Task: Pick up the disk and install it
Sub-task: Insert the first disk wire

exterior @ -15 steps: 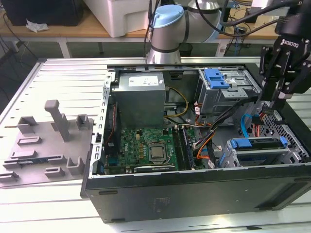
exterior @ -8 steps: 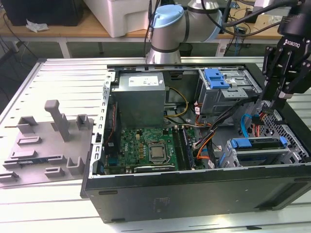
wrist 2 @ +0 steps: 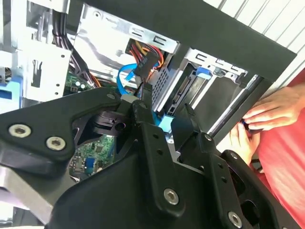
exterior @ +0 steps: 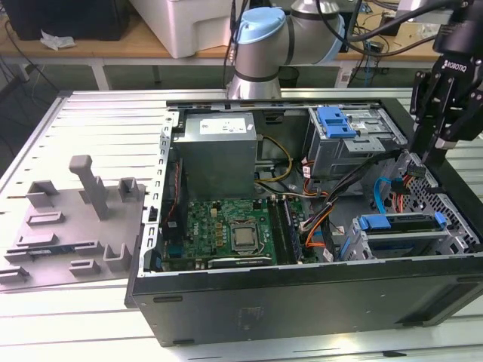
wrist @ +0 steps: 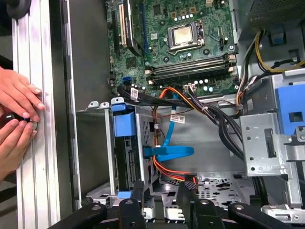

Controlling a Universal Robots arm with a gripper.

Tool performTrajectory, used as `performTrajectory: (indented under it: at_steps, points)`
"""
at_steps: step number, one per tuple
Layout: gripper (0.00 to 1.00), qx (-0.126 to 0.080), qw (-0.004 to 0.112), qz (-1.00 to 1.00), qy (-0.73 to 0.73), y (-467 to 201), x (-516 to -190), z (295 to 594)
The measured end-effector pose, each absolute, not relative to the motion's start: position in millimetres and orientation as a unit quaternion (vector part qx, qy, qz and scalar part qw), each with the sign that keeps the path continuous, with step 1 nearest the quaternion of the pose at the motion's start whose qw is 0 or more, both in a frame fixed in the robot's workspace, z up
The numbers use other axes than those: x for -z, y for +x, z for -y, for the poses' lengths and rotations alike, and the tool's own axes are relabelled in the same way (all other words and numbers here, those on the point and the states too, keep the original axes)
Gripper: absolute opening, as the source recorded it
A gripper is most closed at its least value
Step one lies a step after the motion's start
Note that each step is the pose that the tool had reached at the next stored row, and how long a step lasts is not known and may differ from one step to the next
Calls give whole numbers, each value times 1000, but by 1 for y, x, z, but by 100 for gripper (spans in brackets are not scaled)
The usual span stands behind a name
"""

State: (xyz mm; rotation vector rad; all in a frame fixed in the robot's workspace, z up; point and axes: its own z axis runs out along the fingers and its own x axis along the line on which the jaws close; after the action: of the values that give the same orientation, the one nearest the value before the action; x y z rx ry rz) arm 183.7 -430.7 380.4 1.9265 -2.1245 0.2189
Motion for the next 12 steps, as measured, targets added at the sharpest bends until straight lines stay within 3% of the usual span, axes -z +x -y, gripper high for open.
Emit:
performTrajectory:
  at_steps: [9,12]
  points:
    - [44,-90,146,732,660,189,-376,417]
    - [44,-100,156,731,656,189,-374,413]
